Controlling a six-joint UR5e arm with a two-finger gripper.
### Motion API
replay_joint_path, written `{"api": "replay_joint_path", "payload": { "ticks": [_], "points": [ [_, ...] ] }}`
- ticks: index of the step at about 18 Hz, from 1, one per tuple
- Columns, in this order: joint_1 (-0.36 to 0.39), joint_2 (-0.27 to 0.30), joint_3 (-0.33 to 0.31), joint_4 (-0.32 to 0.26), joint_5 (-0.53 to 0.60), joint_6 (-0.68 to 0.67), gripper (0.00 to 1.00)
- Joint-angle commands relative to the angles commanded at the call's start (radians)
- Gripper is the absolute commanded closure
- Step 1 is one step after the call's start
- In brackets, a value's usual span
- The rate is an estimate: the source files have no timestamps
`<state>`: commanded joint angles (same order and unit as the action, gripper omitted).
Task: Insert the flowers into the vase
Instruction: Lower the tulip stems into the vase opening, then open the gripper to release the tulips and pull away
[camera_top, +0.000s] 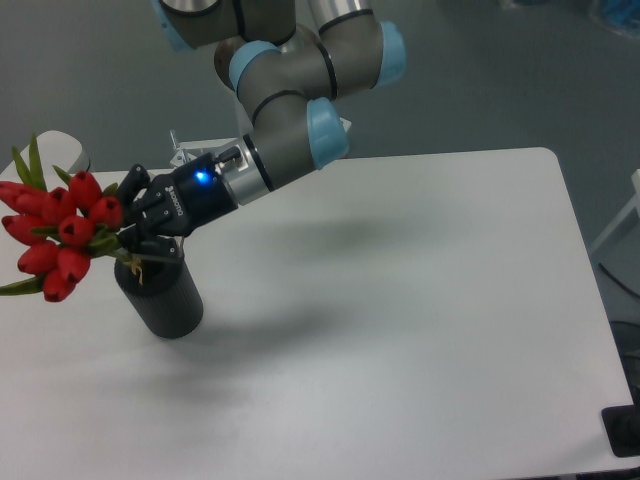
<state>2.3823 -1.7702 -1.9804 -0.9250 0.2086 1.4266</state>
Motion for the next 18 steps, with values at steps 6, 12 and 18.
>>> {"api": "replay_joint_path", "payload": {
  "ticks": [6,12,18],
  "points": [
    [0.003,-0.005,-0.017,0.000,0.006,0.000,0.48],
    [0.011,0.000,-0.040,0.000,0.011,-0.003,0.22],
    [0.061,0.008,-0.069,-0.002,0.037,-0.003,0.00]
  ]
}}
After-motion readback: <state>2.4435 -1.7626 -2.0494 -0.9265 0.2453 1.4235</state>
